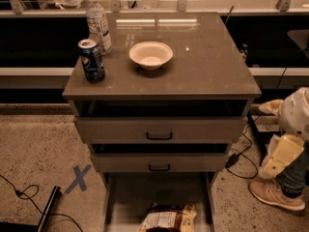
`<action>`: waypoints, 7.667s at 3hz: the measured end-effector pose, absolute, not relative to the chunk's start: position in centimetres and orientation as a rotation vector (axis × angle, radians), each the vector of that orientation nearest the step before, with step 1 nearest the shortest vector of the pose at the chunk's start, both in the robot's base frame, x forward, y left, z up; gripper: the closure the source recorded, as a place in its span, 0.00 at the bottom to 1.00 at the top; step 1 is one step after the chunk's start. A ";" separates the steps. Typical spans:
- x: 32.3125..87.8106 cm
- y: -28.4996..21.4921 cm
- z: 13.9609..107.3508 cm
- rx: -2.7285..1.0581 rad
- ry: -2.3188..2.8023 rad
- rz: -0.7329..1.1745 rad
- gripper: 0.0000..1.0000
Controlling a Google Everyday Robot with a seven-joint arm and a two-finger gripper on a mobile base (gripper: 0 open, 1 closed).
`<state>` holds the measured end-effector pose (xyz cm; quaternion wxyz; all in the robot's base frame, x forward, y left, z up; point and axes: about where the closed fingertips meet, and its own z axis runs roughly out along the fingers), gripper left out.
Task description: Pick brown chip bag from bottom drawer and place on counter
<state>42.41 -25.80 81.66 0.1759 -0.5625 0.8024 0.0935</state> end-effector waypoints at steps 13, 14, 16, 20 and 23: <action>39.3 -31.1 42.5 0.241 2.904 1.133 0.00; 39.9 -31.0 43.0 0.264 2.885 1.140 0.00; 41.2 -26.9 42.1 0.195 2.822 1.264 0.00; 45.3 -16.2 36.6 0.461 2.714 1.246 0.00; 44.9 -12.4 27.7 0.529 2.732 1.398 0.00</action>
Offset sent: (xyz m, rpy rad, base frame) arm 0.0315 -0.0220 -0.1106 0.1167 0.1676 -0.2364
